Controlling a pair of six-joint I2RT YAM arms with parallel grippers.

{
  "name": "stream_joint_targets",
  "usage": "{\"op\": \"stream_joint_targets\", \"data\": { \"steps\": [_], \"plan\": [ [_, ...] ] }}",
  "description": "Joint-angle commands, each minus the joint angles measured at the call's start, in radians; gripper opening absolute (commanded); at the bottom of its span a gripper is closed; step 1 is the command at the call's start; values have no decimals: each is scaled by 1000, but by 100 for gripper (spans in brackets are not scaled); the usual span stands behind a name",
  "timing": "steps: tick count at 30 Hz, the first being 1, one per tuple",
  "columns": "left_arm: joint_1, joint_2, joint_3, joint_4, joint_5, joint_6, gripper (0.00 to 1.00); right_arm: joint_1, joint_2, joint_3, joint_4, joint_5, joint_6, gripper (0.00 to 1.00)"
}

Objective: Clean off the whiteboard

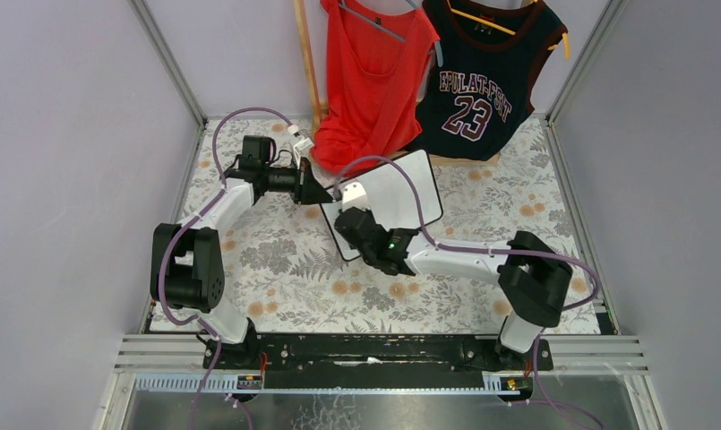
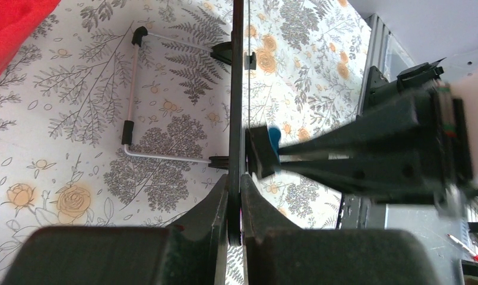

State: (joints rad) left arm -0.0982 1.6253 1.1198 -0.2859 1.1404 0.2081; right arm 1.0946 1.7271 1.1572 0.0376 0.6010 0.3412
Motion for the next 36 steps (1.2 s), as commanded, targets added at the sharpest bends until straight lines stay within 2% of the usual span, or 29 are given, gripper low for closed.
{"op": "stream_joint_targets", "data": {
  "steps": [1,7,11,22,36],
  "plan": [
    [-16,-5,-1,-52,-27,53,0,-80,-128,-99,-37,97,21,0],
    [-16,4,3,-52,-25,51,0,-130,-228,-145,-51,77,-12,0],
    [-15,10,3,-52,-28,50,0,-117,-190,-118,-48,6,29,0],
    [-17,2,-1,-52,-34,50,0,38,8,56,-8,-34,41,0],
    [-17,-4,-8,-52,-35,54,0,16,75,238,-46,56,-101,0]
  ]
}}
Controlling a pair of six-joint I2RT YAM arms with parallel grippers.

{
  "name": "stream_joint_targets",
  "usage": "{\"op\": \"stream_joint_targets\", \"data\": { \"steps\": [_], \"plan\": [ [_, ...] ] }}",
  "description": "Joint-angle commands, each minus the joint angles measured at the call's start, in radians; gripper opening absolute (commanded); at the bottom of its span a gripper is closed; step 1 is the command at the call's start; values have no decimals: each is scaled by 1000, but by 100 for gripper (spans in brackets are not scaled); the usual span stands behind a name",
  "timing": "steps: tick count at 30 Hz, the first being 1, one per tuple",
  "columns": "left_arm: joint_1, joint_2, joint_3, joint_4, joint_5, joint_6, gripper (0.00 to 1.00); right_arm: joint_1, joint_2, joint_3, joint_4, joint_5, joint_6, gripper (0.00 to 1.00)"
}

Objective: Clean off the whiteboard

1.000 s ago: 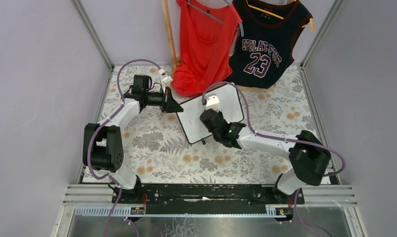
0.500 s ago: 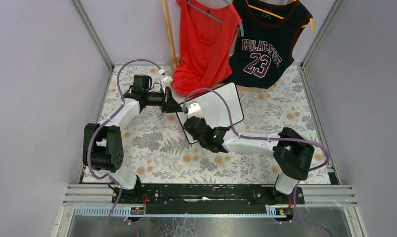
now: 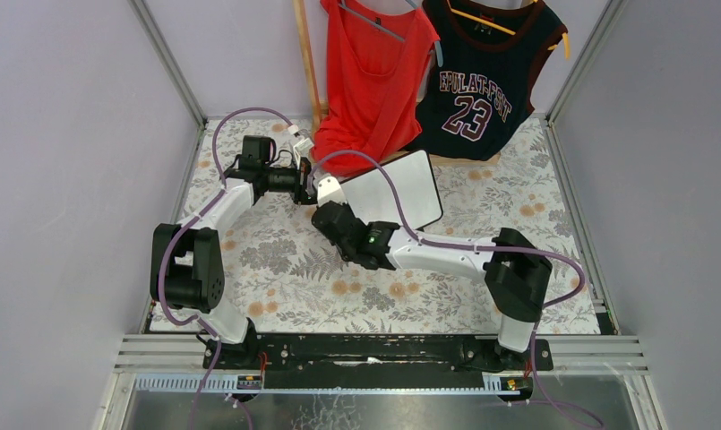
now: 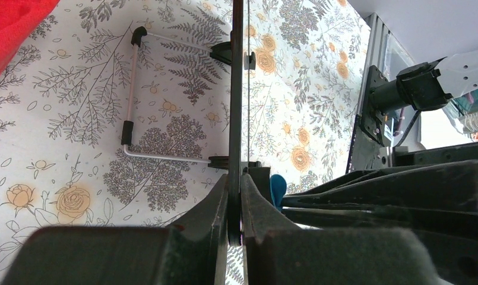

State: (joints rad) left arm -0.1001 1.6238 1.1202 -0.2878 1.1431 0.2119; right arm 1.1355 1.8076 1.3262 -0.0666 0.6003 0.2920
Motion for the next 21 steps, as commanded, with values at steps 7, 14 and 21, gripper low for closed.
{"op": "stream_joint_targets", "data": {
  "steps": [7,14,21],
  "plan": [
    [-15,-6,-13,-50,-40,58,0,-42,-25,-60,69,38,18,0],
    [-15,-7,-13,-57,-37,63,0,-42,-87,-260,89,40,122,0],
    [-15,-4,-12,-65,-37,69,0,-42,-127,-280,91,67,103,0]
  ]
}}
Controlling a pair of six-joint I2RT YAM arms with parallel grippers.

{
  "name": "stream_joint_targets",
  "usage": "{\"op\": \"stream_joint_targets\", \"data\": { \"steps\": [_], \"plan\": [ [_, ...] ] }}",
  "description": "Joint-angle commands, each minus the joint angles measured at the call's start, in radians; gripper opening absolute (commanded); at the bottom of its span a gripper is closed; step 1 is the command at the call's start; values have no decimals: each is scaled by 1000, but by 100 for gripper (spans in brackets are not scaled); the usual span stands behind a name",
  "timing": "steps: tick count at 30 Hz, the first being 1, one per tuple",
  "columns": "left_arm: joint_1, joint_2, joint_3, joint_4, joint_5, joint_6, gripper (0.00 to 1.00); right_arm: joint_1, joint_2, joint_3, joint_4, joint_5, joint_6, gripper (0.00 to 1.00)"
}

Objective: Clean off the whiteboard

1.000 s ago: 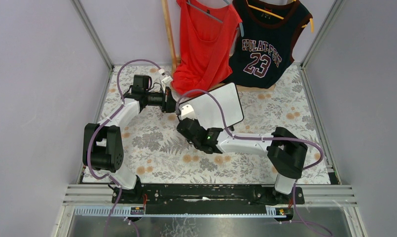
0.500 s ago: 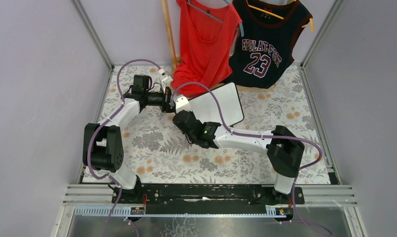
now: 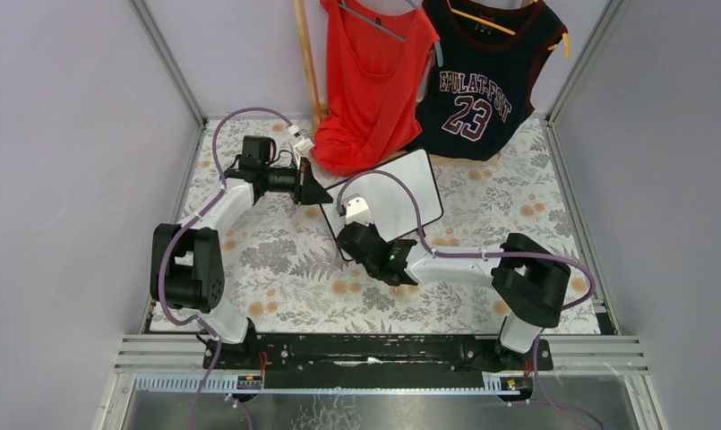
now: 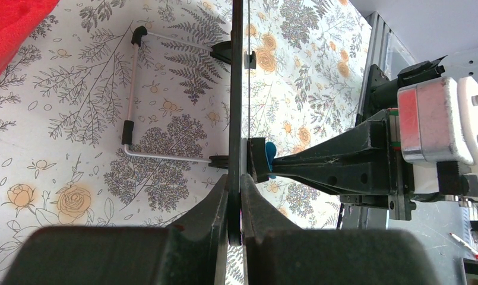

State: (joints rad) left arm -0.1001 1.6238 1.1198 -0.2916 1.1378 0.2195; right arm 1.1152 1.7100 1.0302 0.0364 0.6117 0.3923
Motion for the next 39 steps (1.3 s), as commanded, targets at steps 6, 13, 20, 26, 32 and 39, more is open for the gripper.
{"op": "stream_joint_targets", "data": {
  "steps": [6,13,20,26,32,39],
  "plan": [
    [-15,-8,-9,-68,-35,66,0,-35,19,148,-24,51,-74,0],
    [-15,-14,-9,-73,-38,69,0,-89,32,242,-29,11,-122,0],
    [-15,-3,-7,-73,-34,68,0,-91,-5,179,-4,-61,-91,0],
    [-18,5,-8,-73,-34,72,0,-45,30,162,24,-127,-83,0],
    [-18,3,-10,-73,-36,73,0,-34,47,189,30,-132,-84,0],
    [-19,7,-9,-73,-33,75,0,-30,27,187,43,-175,-85,0]
  ]
}}
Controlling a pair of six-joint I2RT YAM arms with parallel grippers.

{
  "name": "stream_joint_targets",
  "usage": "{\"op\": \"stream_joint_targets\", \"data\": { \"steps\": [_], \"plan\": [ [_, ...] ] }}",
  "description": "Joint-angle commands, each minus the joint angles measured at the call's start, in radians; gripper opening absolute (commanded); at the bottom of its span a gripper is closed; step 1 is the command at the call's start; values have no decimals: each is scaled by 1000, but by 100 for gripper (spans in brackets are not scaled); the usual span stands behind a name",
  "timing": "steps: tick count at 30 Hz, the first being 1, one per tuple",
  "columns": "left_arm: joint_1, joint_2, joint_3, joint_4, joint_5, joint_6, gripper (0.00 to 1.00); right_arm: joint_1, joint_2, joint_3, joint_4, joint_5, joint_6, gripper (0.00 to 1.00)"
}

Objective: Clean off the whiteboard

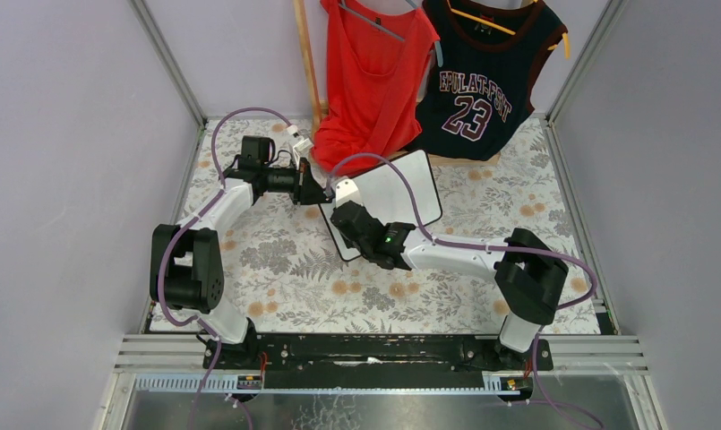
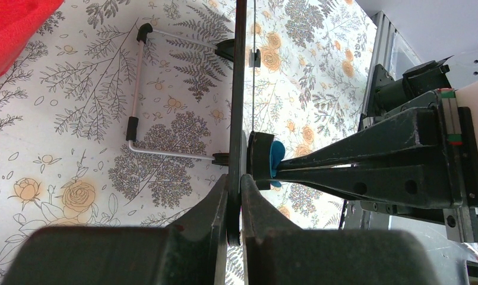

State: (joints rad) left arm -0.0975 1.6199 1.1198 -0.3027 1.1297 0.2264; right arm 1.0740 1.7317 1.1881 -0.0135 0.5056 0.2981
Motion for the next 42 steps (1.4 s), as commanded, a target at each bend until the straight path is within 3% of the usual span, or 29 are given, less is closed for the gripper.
{"op": "stream_joint_targets", "data": {
  "steps": [1,6,11,19,23,28,34,37,42],
  "plan": [
    [-21,11,-8,-62,-25,67,0,11,5,28,93,-70,9,0],
    [-22,8,-7,-62,-27,65,0,12,1,25,82,-43,14,0],
    [-23,3,-5,-64,-35,64,0,11,-103,17,-33,105,14,0],
    [-22,4,7,-78,-47,69,0,-1,-386,102,-511,255,61,0],
    [-22,9,7,-78,-49,67,0,-27,-528,112,-749,229,166,0],
    [-24,19,6,-78,-63,70,0,-47,-724,-22,-909,190,332,0],
    [-27,38,15,-78,-68,68,0,-73,-787,-122,-1056,170,495,0],
    [-28,38,11,-78,-71,69,0,-144,-782,-159,-1066,131,506,0],
    [-29,35,8,-78,-76,71,0,-351,-798,-295,-892,-83,377,0]
  ]
}}
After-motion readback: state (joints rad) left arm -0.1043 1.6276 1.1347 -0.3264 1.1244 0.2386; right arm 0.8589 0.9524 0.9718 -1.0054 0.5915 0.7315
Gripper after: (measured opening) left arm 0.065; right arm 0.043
